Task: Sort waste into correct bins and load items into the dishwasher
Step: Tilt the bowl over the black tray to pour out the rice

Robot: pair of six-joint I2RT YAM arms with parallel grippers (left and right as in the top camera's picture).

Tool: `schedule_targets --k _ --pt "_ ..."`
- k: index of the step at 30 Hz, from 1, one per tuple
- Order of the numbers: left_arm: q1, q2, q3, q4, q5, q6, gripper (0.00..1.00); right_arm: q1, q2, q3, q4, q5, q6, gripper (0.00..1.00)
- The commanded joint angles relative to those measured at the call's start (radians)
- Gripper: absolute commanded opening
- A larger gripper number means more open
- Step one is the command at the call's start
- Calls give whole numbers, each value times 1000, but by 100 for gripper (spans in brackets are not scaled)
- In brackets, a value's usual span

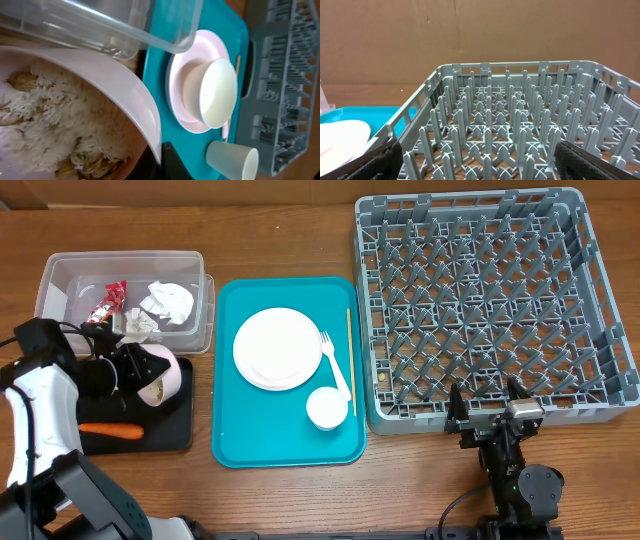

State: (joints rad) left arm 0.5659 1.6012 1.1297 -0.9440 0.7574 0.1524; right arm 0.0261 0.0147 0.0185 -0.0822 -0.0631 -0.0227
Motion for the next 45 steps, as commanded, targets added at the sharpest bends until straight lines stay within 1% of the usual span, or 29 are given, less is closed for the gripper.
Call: schedule_targets --k 1,5,8,12,24,25,29,31,45 --pt "25 -24 -3 -2 108 58 4 0 -11 -11 4 2 -1 100" --pt "45 -24 -5 -9 141 69 4 0 -11 -11 4 2 0 100" --pt "63 -24 -10 -26 214 114 4 0 -11 -11 4 2 -1 100" --pt "89 -24 -18 -51 258 151 4 0 -11 -11 4 2 -1 100" --pt "186 -23 -41 -35 256 158 4 0 -11 -11 4 2 -1 100" --pt "188 -23 -41 -30 245 150 4 0 -11 -11 4 2 -1 100" --pt "188 -22 -41 -26 185 56 4 0 -11 -11 4 2 -1 100" --pt "188 -22 -41 -16 190 58 4 0 -11 -11 4 2 -1 100" --pt "189 -22 -43 -12 265 185 4 0 -11 -11 4 2 -1 100"
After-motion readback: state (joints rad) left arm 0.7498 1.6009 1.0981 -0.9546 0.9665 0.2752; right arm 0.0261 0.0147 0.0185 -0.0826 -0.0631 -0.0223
